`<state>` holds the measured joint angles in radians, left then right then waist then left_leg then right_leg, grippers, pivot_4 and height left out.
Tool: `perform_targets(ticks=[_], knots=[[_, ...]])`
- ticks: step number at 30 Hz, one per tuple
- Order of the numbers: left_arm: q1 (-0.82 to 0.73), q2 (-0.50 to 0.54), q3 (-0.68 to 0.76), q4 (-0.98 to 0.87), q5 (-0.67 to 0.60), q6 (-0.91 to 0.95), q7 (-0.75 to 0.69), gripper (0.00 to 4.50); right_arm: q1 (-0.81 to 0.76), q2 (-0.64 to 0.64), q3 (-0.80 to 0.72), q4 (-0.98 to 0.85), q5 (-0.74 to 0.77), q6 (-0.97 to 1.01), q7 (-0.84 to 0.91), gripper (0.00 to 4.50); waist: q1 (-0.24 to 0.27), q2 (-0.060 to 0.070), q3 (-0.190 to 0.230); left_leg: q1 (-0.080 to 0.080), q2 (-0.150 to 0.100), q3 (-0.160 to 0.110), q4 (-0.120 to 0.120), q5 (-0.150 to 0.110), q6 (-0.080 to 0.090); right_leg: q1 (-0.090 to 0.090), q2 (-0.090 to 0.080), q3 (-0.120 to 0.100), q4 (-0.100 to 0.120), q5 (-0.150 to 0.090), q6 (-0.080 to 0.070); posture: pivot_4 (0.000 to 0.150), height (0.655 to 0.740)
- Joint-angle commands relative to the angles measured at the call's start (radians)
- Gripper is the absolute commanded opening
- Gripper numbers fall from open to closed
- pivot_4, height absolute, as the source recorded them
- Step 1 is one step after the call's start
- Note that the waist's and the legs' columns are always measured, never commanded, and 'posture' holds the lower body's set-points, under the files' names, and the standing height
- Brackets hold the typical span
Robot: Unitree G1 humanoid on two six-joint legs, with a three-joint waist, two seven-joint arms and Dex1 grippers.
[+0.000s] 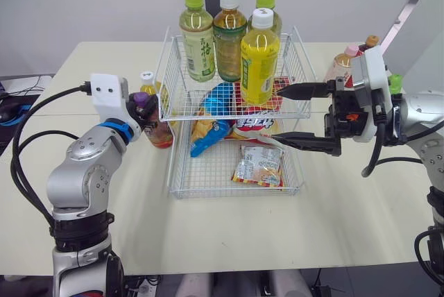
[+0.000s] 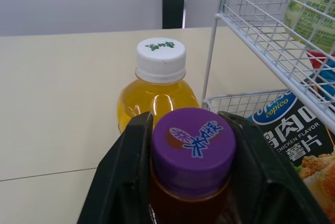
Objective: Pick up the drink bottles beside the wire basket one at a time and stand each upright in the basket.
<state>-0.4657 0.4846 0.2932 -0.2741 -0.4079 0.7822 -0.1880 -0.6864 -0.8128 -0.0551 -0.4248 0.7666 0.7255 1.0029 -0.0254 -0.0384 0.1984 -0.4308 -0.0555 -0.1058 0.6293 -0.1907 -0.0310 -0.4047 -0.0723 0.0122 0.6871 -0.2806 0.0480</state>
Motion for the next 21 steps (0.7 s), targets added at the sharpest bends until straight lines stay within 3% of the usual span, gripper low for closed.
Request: perform_targets(ticks=[1,8,12,17,21], knots=[[0.005,0.013,0.013,-0.027,0.004,-0.017,-0.010,1.35,-0.013,-0.015,-0.031,-0.013,0.007,-0.013,0.007,4.50,0.000,0.000,0.000,0.000,0.000,0.000,0.000,0.000,0.000,0.000,0.000,0.000,0.000,0.000,0.000,0.150,0.7400],[0.075,0.065,0.120,-0.159,-0.077,0.045,-0.040,1.35,-0.012,-0.031,-0.048,-0.009,0.016,-0.011,0.008,4.50,-0.005,0.000,0.000,0.000,0.001,0.000,0.000,0.000,0.000,0.000,0.000,0.001,0.000,0.000,0.000,0.150,0.7400],[0.074,0.153,0.212,-0.238,-0.181,0.138,-0.086,1.35,-0.018,-0.043,-0.055,0.005,0.013,-0.015,0.015,4.50,-0.004,0.000,0.000,0.000,0.001,0.000,0.000,0.000,0.000,-0.001,0.001,0.000,-0.001,0.000,0.000,0.150,0.7400],[-0.068,0.355,0.342,-0.126,-0.334,0.273,-0.180,1.35,-0.022,-0.057,-0.059,0.018,0.009,-0.017,0.024,4.50,-0.001,-0.001,0.000,-0.001,0.001,-0.001,0.000,0.000,0.000,0.000,0.001,-0.001,-0.001,0.000,0.000,0.150,0.7400],[-0.234,0.565,0.298,0.058,-0.367,0.284,-0.326,1.35,-0.027,-0.059,-0.054,0.022,0.004,-0.015,0.028,4.50,-0.004,-0.001,0.001,-0.001,0.001,-0.001,0.000,0.000,0.000,0.000,0.001,-0.002,-0.002,0.000,0.001,0.150,0.7400]])
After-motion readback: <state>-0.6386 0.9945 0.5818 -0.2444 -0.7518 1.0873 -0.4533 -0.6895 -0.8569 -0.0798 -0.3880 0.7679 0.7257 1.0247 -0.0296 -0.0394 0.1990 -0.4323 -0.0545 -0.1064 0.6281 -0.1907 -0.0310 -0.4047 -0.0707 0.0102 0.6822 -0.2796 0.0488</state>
